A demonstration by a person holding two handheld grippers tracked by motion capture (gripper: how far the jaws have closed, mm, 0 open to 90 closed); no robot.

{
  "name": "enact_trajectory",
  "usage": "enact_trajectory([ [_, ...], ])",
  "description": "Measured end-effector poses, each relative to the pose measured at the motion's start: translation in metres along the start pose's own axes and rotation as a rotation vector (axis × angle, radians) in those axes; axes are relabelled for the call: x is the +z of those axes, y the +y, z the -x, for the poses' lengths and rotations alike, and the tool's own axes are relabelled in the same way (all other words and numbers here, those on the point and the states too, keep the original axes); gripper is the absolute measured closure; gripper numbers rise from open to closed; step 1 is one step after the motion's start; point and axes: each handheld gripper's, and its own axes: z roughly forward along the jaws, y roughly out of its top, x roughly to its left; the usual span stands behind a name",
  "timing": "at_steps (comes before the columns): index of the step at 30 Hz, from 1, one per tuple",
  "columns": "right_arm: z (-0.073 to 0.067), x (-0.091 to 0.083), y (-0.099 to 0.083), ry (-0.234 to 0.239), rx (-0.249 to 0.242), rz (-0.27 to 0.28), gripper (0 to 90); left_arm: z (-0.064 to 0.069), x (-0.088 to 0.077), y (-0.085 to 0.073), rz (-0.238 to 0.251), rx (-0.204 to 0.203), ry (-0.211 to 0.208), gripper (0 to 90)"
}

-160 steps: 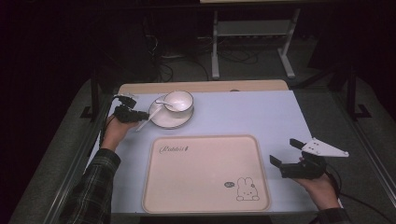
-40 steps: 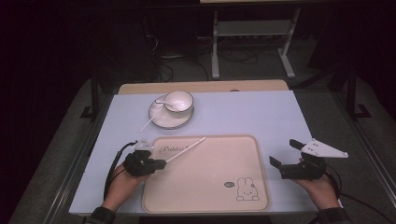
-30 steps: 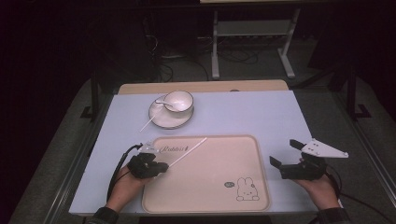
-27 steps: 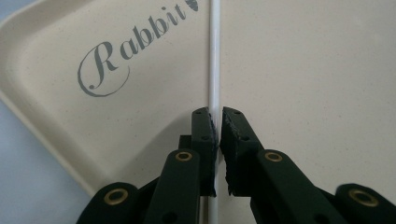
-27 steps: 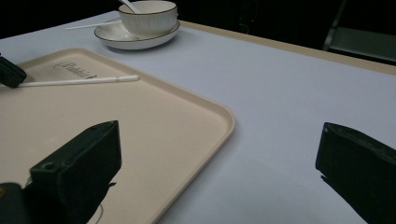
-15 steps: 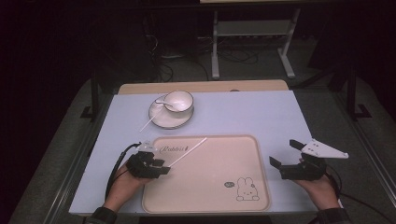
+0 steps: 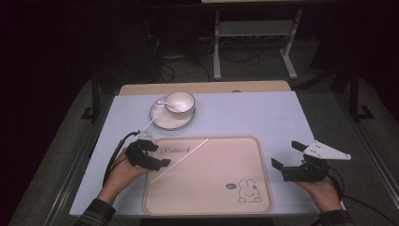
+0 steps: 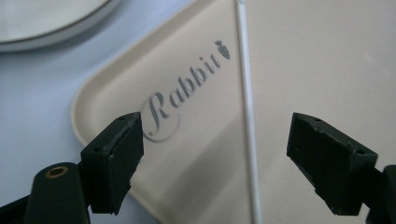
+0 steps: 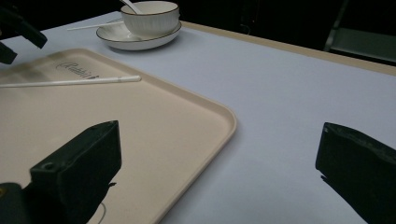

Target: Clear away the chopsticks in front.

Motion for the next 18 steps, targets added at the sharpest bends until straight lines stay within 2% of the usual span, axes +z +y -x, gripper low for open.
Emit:
enact_trajectory([
  [2, 0.000, 0.000, 0.000, -0.002, 0.001, 0.001, 0.0, -0.009, 0.002, 0.009, 0.002, 0.010, 0.018, 17.8],
  [3, 0.000, 0.000, 0.000, -0.002, 0.001, 0.001, 0.0, -0.009, 0.002, 0.009, 0.002, 0.010, 0.018, 17.8],
  [5, 0.000, -0.001, 0.000, -0.002, 0.002, 0.002, 0.0, -0.021, 0.004, 0.020, 0.000, 0.011, 0.036, 17.8],
  [7, 0.000, -0.001, 0.000, -0.002, 0.002, 0.003, 0.0, -0.025, 0.004, 0.024, -0.002, 0.016, 0.042, 17.8],
  [12, 0.001, -0.001, 0.000, -0.002, 0.006, 0.003, 0.0, -0.046, 0.006, 0.048, -0.012, 0.034, 0.083, 19.1],
  [13, 0.001, -0.002, 0.000, -0.003, 0.006, 0.004, 0.0, -0.046, 0.006, 0.048, -0.012, 0.034, 0.083, 19.3],
  [16, 0.002, -0.002, -0.001, -0.005, 0.010, 0.007, 0.0, -0.058, 0.007, 0.059, -0.010, 0.032, 0.103, 20.3],
  [17, 0.003, -0.003, -0.001, -0.006, 0.012, 0.008, 0.0, -0.067, 0.009, 0.066, -0.004, 0.026, 0.116, 21.7],
  [18, 0.003, -0.003, -0.001, -0.006, 0.012, 0.008, 0.0, -0.067, 0.009, 0.066, -0.004, 0.026, 0.116, 22.8],
])
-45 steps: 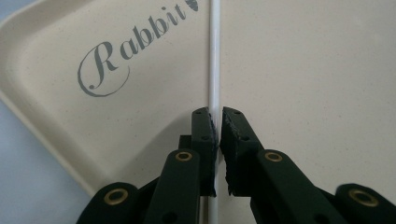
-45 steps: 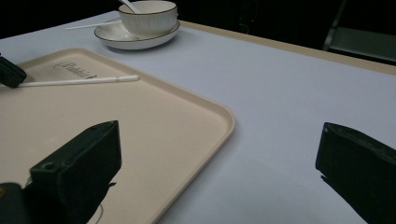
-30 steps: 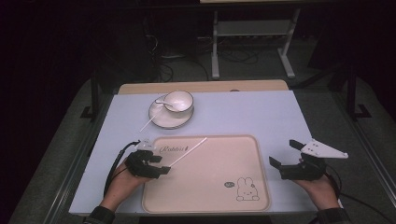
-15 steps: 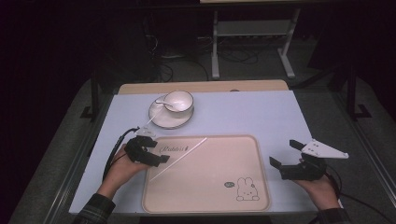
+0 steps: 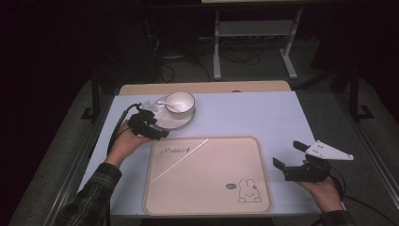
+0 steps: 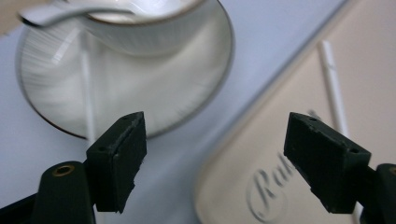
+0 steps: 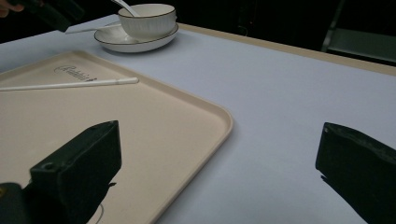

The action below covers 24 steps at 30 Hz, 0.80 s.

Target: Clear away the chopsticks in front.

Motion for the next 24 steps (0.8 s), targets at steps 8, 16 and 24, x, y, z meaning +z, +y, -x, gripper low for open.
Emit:
enact_trajectory([
  [8, 0.002, -0.001, -0.001, -0.001, 0.003, 0.004, 0.0, -0.033, 0.017, 0.018, -0.026, -0.038, 0.069, 34.3],
  [16, 0.003, -0.002, -0.001, 0.005, 0.004, 0.006, 0.0, -0.050, 0.041, 0.022, -0.047, -0.059, 0.150, 50.6],
  [24, 0.004, -0.001, -0.001, 0.008, 0.009, 0.007, 0.0, -0.059, 0.060, 0.019, -0.041, -0.120, 0.166, 64.1],
])
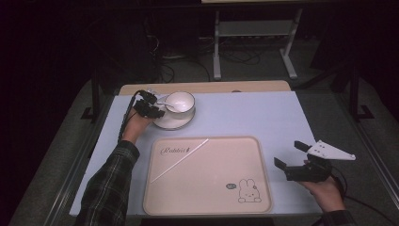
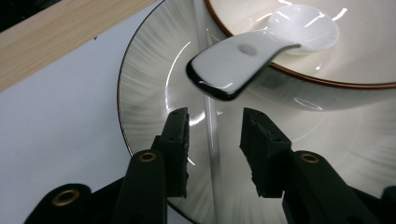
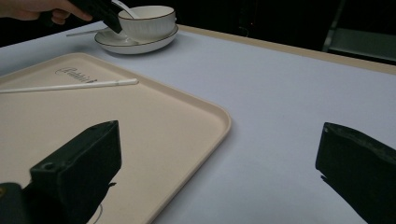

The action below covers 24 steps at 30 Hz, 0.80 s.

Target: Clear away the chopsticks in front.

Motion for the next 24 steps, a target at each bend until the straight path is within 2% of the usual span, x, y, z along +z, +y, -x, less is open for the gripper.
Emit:
enact_trajectory([
  [2, 0.000, 0.000, 0.000, -0.001, 0.003, 0.001, 0.0, 0.000, 0.003, 0.000, 0.000, -0.006, 0.005, 67.1],
  [6, 0.000, 0.000, 0.000, 0.001, 0.004, 0.001, 0.0, -0.002, 0.007, -0.001, -0.022, -0.042, 0.012, 73.5],
  [7, 0.000, -0.001, 0.000, 0.001, 0.002, 0.004, 0.0, -0.003, 0.007, -0.001, -0.022, -0.050, 0.002, 75.5],
  [14, 0.000, -0.001, 0.000, 0.002, 0.001, 0.006, 0.0, -0.003, 0.008, -0.002, -0.036, -0.064, 0.018, 83.6],
  [19, 0.001, -0.002, 0.000, 0.001, 0.003, 0.006, 0.0, -0.005, 0.007, -0.002, -0.036, -0.075, 0.023, 84.2],
  [24, 0.001, -0.002, 0.000, -0.002, 0.006, 0.008, 0.0, -0.010, -0.003, -0.004, -0.015, -0.094, 0.018, 84.6],
])
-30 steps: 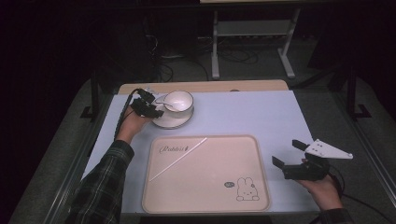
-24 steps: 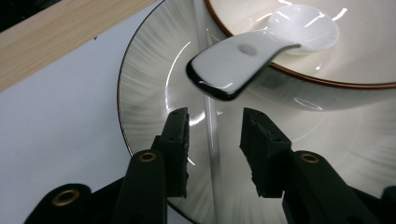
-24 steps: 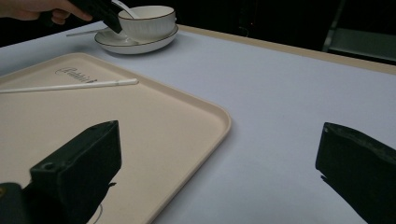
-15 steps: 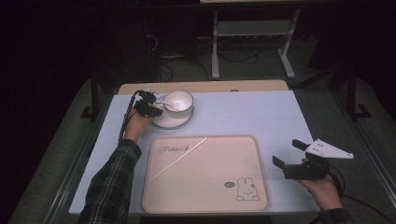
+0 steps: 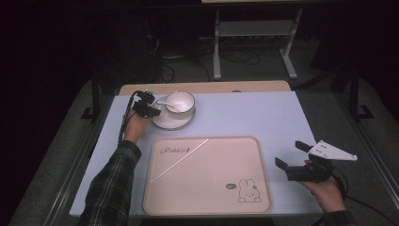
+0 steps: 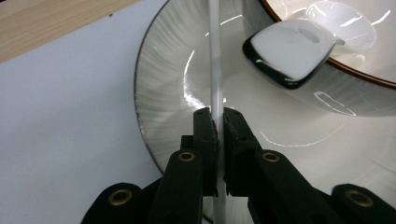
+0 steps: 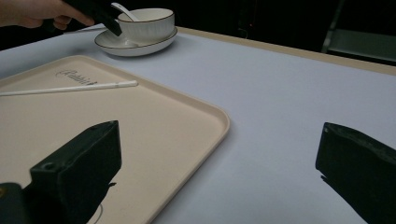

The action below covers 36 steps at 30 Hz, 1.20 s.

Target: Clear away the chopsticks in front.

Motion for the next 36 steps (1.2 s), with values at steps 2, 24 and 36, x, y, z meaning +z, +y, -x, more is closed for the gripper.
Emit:
enact_trajectory([
  [2, 0.000, 0.000, 0.000, -0.001, 0.002, 0.001, 0.0, -0.003, -0.007, -0.001, 0.003, 0.001, -0.001, 84.6],
  [24, -0.002, -0.003, 0.001, -0.011, -0.011, 0.004, 0.0, -0.005, -0.086, -0.070, -0.012, -0.004, -0.079, 84.8],
  [36, -0.002, -0.002, 0.001, -0.009, -0.012, 0.004, 0.0, 0.048, -0.107, -0.108, 0.030, 0.022, -0.164, 84.8],
])
